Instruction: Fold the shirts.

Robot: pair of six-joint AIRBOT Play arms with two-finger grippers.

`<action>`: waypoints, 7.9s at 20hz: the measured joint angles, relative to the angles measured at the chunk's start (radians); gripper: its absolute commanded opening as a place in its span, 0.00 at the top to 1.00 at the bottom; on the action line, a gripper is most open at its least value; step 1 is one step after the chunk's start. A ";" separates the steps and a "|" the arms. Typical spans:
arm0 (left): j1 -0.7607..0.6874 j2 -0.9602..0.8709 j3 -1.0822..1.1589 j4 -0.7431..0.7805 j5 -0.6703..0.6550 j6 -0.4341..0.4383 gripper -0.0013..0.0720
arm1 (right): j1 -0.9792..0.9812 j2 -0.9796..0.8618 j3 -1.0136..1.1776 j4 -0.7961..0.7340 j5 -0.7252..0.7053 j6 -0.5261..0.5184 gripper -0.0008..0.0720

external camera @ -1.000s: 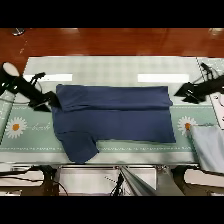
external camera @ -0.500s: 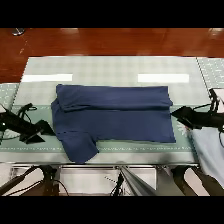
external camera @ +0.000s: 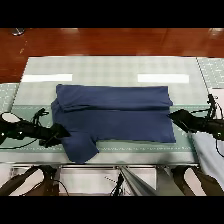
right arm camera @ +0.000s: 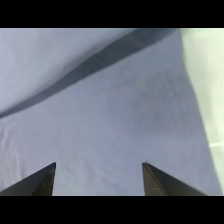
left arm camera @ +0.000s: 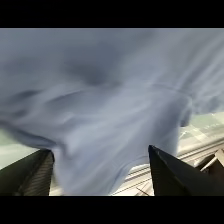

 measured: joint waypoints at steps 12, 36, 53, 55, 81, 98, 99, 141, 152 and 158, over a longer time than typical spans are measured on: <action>-0.122 0.002 -0.023 -0.031 0.120 -0.015 0.95 | 0.000 -0.038 0.061 -0.527 0.167 0.226 0.14; -0.027 -0.066 0.333 -0.169 0.059 0.078 0.95 | 0.159 -0.425 0.372 -0.060 0.093 -0.018 0.95; -0.105 -0.729 1.110 -0.185 -0.035 -0.094 0.95 | 0.160 -0.836 0.738 0.185 -0.011 -0.017 0.95; -0.102 -0.747 1.119 -0.170 -0.050 -0.095 0.85 | 0.160 -0.842 0.741 0.186 -0.026 -0.016 0.72; -0.176 -0.057 0.314 -0.386 0.221 0.163 0.02 | 0.175 -0.910 0.743 0.018 0.076 -0.029 0.50; -0.615 -0.299 0.664 -0.268 0.323 0.114 0.95 | 0.104 -0.147 0.529 -0.183 0.273 0.006 0.95; -0.667 -0.346 0.720 -0.233 0.326 0.080 0.95 | 0.102 -0.076 0.499 -0.175 0.280 0.023 0.95; -0.280 0.575 0.019 -0.150 0.214 0.066 0.94 | 1.013 -0.961 1.181 -0.017 -0.151 0.292 0.82; -0.278 0.581 0.005 -0.179 0.215 0.066 0.95 | 0.813 -0.856 1.231 -0.018 0.172 0.244 0.14; -0.278 0.581 0.005 -0.179 0.215 0.063 0.95 | 0.664 -0.327 0.778 -0.597 0.119 0.487 0.14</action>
